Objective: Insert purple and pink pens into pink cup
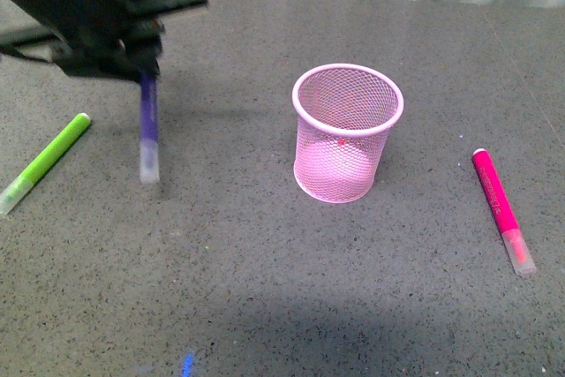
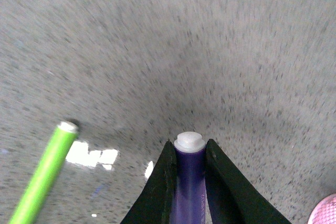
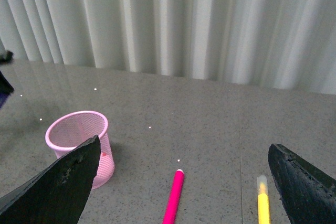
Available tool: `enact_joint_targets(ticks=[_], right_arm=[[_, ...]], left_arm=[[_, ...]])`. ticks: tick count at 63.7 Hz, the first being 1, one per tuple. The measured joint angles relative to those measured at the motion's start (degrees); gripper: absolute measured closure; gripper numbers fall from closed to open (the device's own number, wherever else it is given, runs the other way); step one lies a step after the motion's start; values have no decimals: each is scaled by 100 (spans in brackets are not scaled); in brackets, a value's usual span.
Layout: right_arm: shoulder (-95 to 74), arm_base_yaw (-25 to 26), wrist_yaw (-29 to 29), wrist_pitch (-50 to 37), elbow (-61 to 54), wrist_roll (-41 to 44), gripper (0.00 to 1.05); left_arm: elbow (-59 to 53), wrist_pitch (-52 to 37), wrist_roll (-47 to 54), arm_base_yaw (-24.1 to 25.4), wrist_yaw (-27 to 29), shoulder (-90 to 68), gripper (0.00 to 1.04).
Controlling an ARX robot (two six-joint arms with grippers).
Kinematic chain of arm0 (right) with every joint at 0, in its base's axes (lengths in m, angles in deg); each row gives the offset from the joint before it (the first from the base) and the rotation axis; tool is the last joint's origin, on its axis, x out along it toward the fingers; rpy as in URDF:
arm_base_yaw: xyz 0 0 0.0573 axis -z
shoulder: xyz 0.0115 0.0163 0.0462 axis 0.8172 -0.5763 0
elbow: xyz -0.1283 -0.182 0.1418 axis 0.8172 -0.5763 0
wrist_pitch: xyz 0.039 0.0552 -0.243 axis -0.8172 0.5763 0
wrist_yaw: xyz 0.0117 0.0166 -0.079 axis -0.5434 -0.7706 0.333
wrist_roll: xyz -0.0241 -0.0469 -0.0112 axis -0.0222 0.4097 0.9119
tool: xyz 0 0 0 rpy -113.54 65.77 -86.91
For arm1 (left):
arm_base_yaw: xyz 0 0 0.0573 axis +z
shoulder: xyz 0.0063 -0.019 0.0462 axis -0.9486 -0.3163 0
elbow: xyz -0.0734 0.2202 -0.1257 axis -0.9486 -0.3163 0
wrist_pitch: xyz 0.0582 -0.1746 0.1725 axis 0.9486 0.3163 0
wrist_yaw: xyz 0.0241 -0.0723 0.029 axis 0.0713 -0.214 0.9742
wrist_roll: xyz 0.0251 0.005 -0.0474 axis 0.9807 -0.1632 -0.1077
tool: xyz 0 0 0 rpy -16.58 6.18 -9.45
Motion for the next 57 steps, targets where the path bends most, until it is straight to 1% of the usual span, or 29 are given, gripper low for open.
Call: enact_joint_targets(ticks=[9,19,24,29,39,47,57], right_arm=[[0,0,0,0,0,0,7],[0,0,0,0,0,0,7],[0,0,0,0,0,0,7],[0,0,0,0,0,0,7],[0,0,0,0,0,0,7],[0,0,0,0,0,0,7],[0,0,0,0,0,0,7]], left_arm=[[-9,-72,83,144,125,533,97],[175,-422,83,9,136,584,97],[658,-664,87,-308,133,369,97],[1226,-684,168,-664,107,63,97],[2061,-737,236,-1150,-22,-518,97],[2380,-748,262,-1408,-31,-815,97],[2398,-870,190,-1633,-103,-935,97]])
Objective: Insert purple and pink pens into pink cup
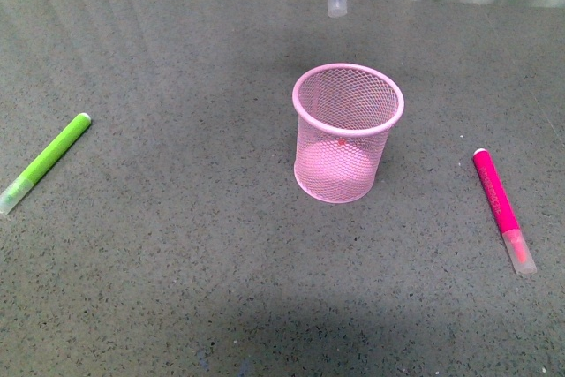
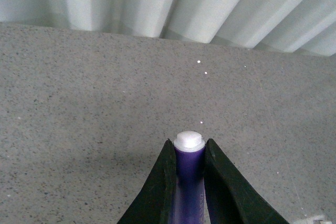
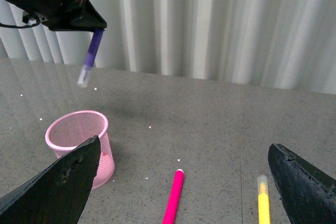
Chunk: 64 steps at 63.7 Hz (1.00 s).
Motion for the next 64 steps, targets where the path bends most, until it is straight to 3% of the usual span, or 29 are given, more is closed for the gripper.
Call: enact_joint_targets(ticks=[64], right_arm=[[0,0,0,0,0,0,7]], left_arm=[[-1530,-815,-214,-516,44,378,97]])
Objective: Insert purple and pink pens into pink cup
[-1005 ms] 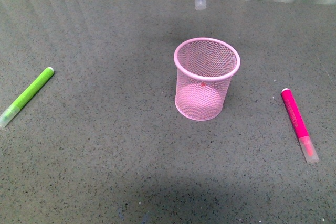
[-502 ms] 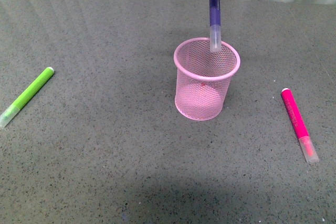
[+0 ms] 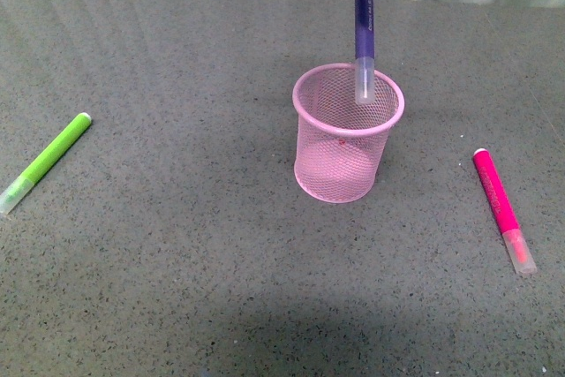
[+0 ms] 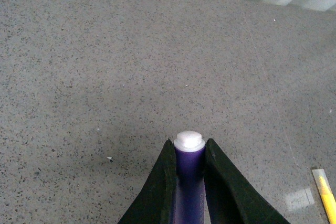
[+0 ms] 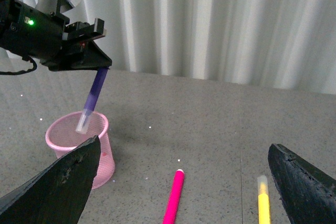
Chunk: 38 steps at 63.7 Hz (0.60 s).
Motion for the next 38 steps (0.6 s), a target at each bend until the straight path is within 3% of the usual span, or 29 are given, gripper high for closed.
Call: enact_joint_targets(ticks=[29,38], right_arm=[[0,0,0,0,0,0,7],[0,0,0,0,0,0,7]], left_arm=[[-459,-160,7,-66,-81,157,97],[-549,-221,-37,-37,-81,262,74]])
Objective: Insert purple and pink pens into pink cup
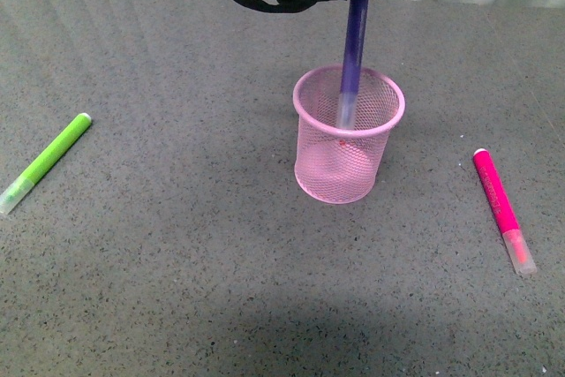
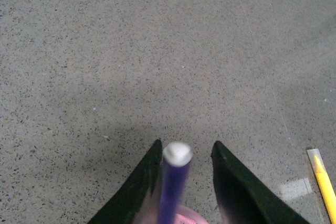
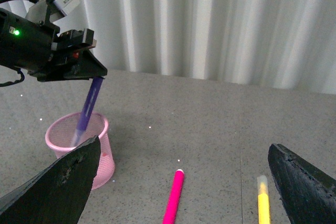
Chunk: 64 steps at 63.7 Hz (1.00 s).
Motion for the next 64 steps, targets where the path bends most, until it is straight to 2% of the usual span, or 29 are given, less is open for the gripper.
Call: enact_joint_targets(ticks=[17,26,34,43,47,64], right_arm=[[0,0,0,0,0,0,7],[0,0,0,0,0,0,7],[0,0,0,0,0,0,7],[0,0,0,0,0,0,7],[0,0,0,0,0,0,7],[0,0,0,0,0,0,7]], left_arm=[[-142,-66,-39,44,26,70,30],[-197,-199,-103,164,337,199,6],[-321,-420,-280,402,885,527,8],[-1032,-439,-767,988,2225,1486,8],[-1512,-428,-984,1174,2614,1915,8],[-3399,391,-1945,1563,3982,3545,8]])
